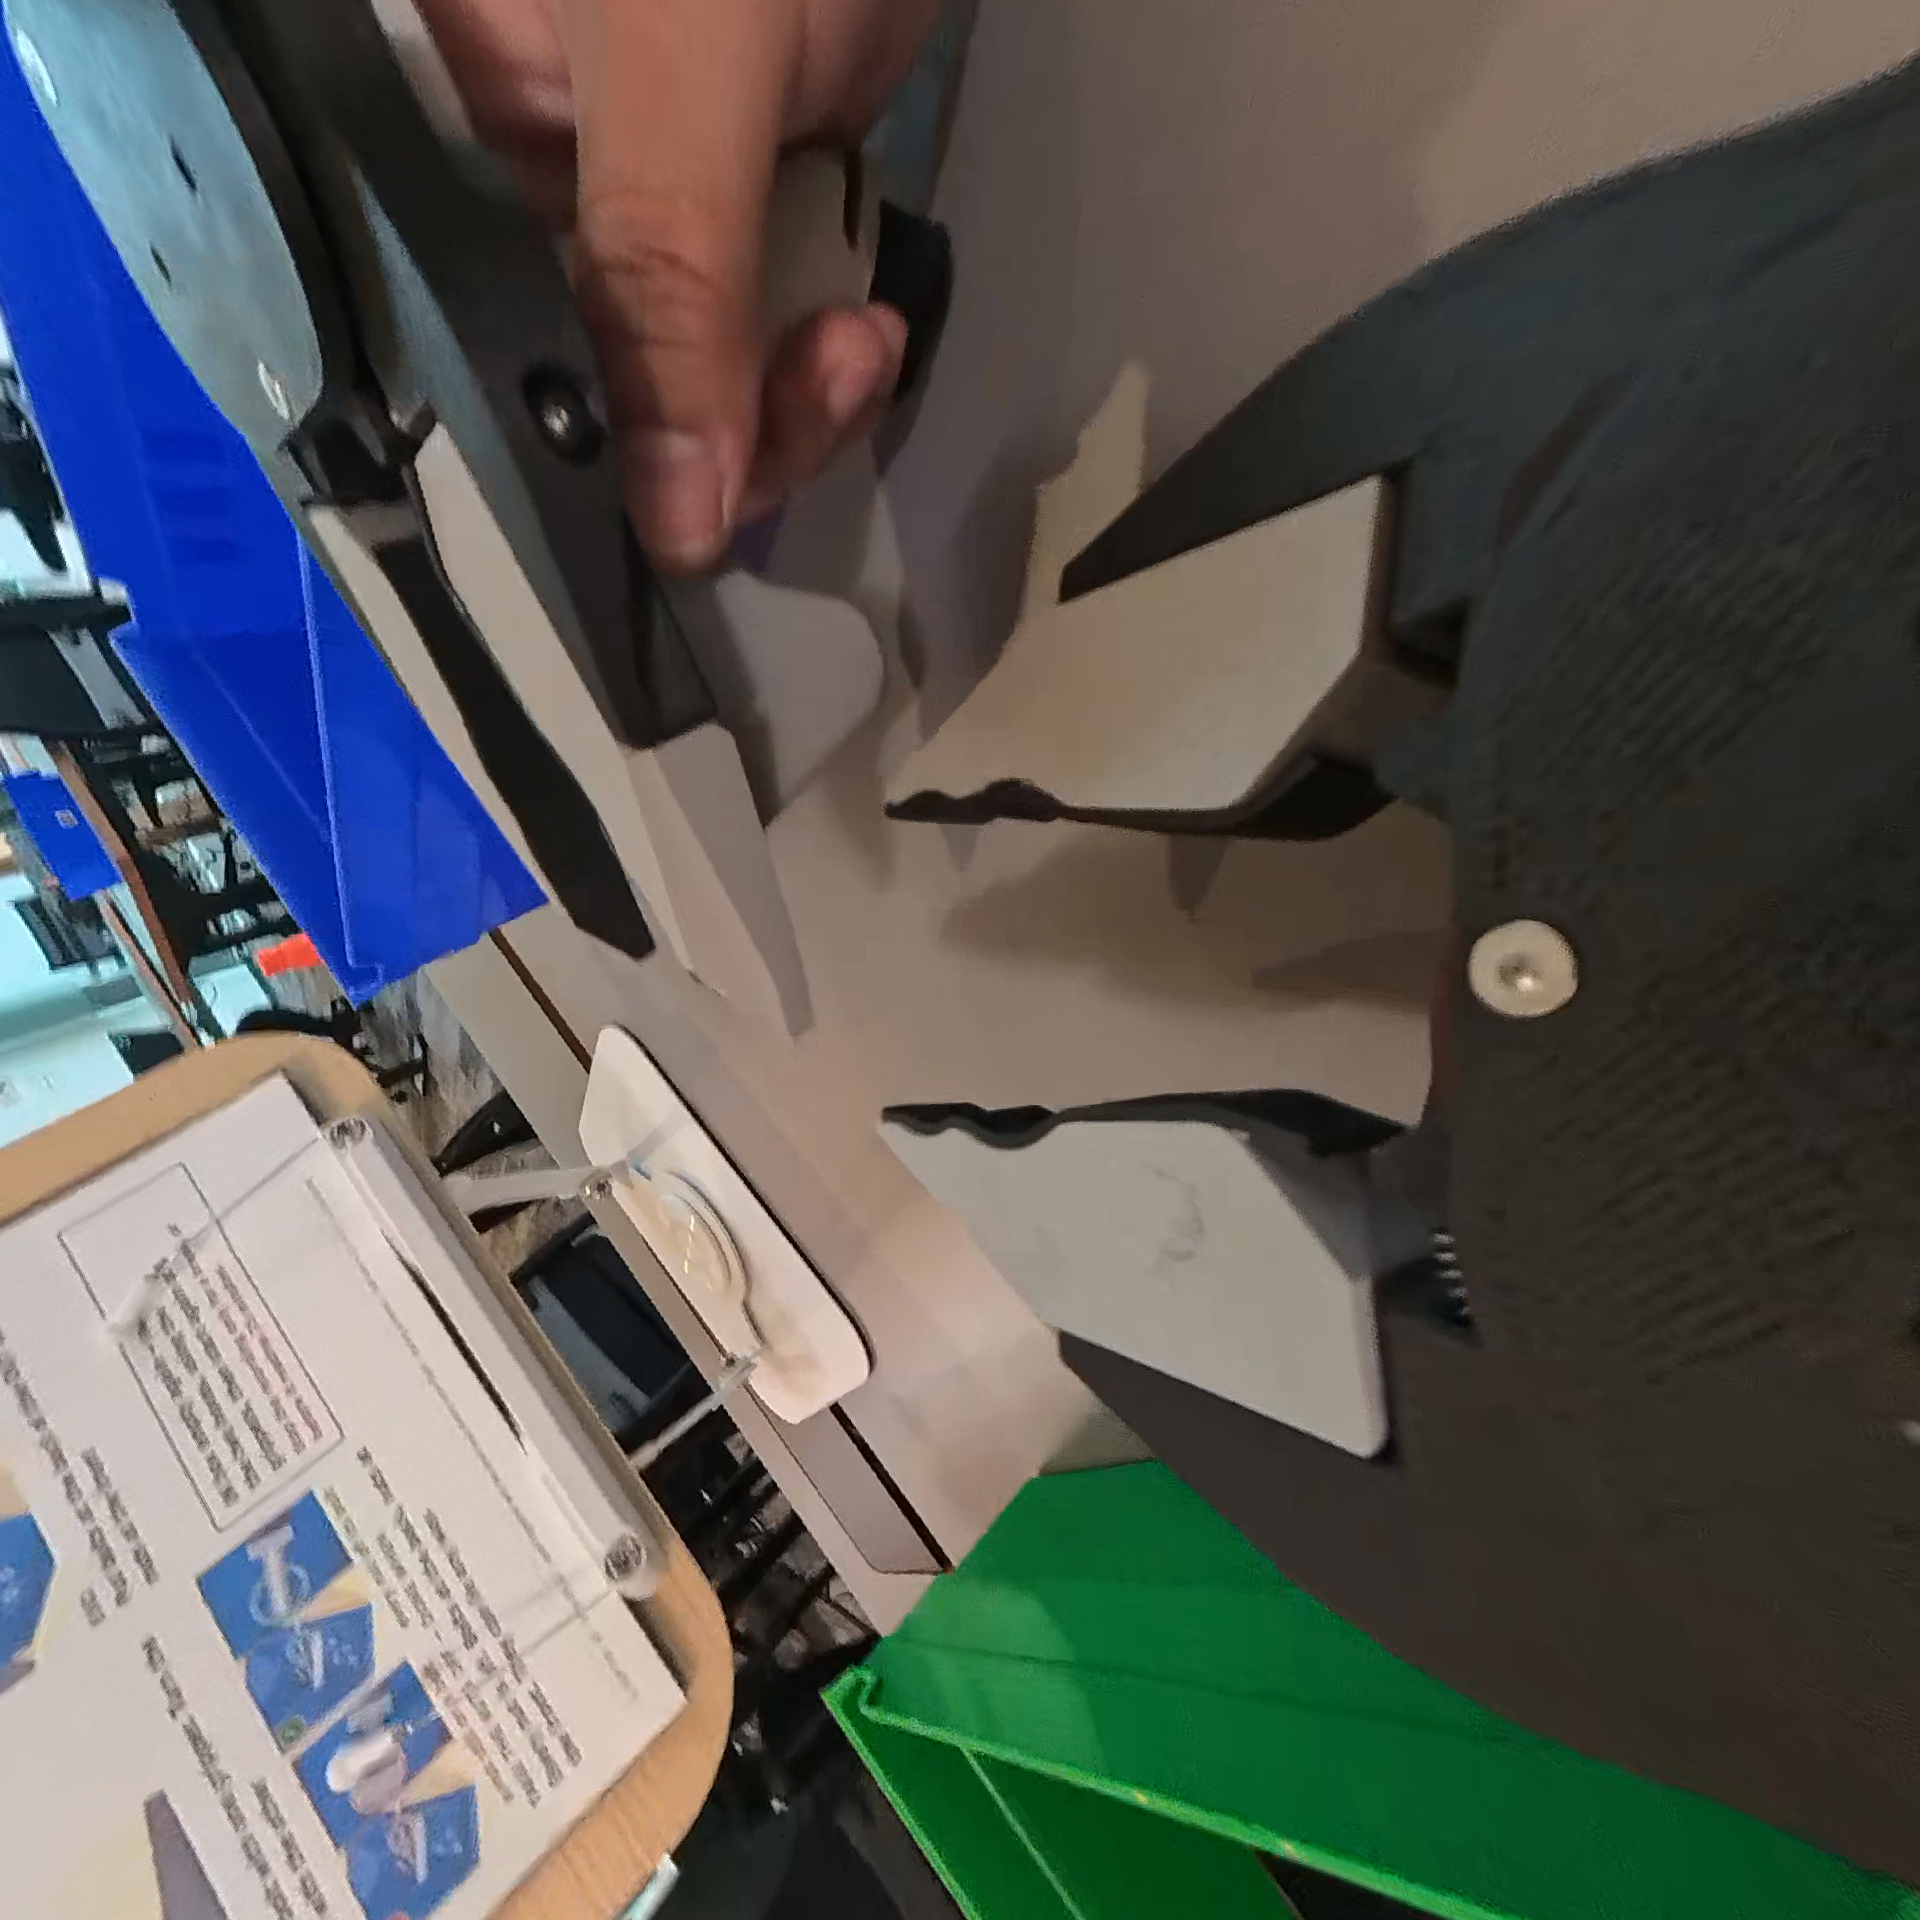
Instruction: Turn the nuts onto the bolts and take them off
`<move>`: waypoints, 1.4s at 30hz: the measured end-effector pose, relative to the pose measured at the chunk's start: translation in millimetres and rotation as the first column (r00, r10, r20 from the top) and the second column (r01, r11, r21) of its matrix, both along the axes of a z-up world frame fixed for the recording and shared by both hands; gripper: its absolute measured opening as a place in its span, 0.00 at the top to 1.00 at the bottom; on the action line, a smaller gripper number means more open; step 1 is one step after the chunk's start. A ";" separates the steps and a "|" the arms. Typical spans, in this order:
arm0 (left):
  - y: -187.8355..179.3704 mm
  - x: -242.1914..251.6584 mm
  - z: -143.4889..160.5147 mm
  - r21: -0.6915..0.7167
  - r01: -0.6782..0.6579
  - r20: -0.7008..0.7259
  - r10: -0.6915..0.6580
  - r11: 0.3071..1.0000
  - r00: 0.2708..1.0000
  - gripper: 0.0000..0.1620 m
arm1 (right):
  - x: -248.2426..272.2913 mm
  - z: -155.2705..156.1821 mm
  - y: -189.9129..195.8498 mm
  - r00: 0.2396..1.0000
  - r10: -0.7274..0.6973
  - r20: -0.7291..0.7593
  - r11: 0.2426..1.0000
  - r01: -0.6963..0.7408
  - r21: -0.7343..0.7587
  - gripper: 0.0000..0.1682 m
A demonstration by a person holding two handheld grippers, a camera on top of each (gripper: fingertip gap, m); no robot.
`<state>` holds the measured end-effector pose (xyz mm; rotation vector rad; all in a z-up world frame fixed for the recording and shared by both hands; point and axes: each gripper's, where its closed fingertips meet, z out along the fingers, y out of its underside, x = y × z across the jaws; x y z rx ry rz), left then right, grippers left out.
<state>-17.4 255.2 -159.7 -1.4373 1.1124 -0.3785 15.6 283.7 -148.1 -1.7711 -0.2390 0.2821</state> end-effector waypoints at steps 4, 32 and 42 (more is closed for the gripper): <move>10.4 -5.2 -0.3 -0.040 -0.058 0.018 0.059 0.998 0.998 0.68 | -0.9 5.3 -1.1 0.999 0.000 0.041 1.000 -0.001 0.017 0.63; 29.4 -69.1 38.7 0.048 -0.305 0.263 0.282 0.951 0.923 0.57 | -8.6 21.6 -7.1 0.934 -0.226 0.276 0.970 0.190 0.150 0.52; 3.8 -75.3 43.9 0.037 -0.256 0.314 0.232 0.966 0.921 0.57 | -13.3 17.4 -7.1 0.950 -0.185 0.253 0.980 0.159 0.118 0.51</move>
